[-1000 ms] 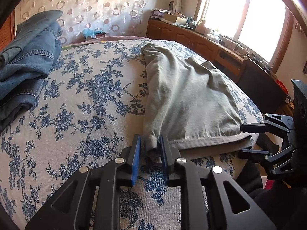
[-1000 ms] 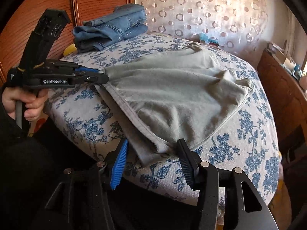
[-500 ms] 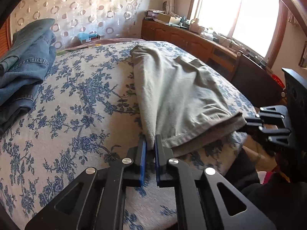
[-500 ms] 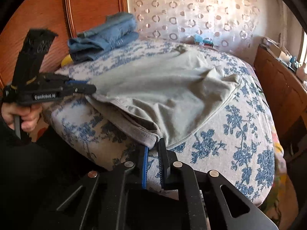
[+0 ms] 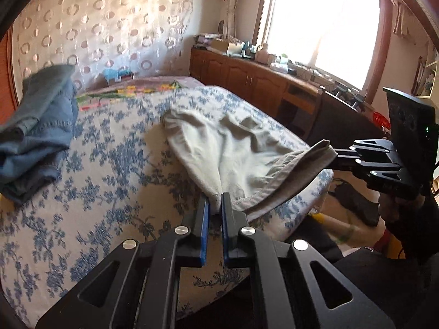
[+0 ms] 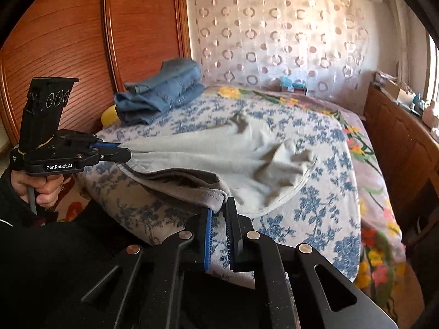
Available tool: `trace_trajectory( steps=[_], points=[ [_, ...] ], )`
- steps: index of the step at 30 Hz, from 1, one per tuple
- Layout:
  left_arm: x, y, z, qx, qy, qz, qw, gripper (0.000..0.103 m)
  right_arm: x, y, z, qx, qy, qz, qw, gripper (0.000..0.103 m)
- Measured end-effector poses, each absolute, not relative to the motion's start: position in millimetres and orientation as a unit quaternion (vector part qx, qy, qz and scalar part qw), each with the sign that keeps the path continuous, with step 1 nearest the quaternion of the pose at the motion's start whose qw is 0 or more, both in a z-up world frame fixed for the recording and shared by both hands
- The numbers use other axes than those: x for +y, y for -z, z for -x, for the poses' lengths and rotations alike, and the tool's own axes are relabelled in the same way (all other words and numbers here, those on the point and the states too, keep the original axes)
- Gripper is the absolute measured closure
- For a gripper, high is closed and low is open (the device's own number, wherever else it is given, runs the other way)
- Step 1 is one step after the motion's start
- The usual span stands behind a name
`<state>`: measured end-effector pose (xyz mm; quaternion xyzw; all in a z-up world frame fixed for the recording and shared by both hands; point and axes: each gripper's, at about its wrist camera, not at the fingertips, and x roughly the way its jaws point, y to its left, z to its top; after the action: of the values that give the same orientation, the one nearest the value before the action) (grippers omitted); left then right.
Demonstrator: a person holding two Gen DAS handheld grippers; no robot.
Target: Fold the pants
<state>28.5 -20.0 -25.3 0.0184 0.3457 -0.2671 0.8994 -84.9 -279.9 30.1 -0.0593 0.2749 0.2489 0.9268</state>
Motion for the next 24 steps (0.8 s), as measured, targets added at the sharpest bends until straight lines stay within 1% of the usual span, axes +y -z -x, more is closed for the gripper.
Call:
trace_trajectory(
  steps=[9,15,24],
  points=[
    [-30.4,18.8,-68.4,0.334,0.259,-0.033,0.905,0.094,-281.4,-25.0,65.7,0.271,-0.22,0.051,0.936,0.094],
    [-38.1,23.9,-98.6,0.341,0.259,-0.031,0.903,0.094,-282.3,-24.8,50.4,0.274,-0.2,0.048,0.94,0.094],
    [-50.3,32.2,-121.4,0.354,0.25,-0.044,0.9,0.094,-274.5,-16.8,29.7,0.275,-0.185,0.053,0.942,0.094]
  ],
)
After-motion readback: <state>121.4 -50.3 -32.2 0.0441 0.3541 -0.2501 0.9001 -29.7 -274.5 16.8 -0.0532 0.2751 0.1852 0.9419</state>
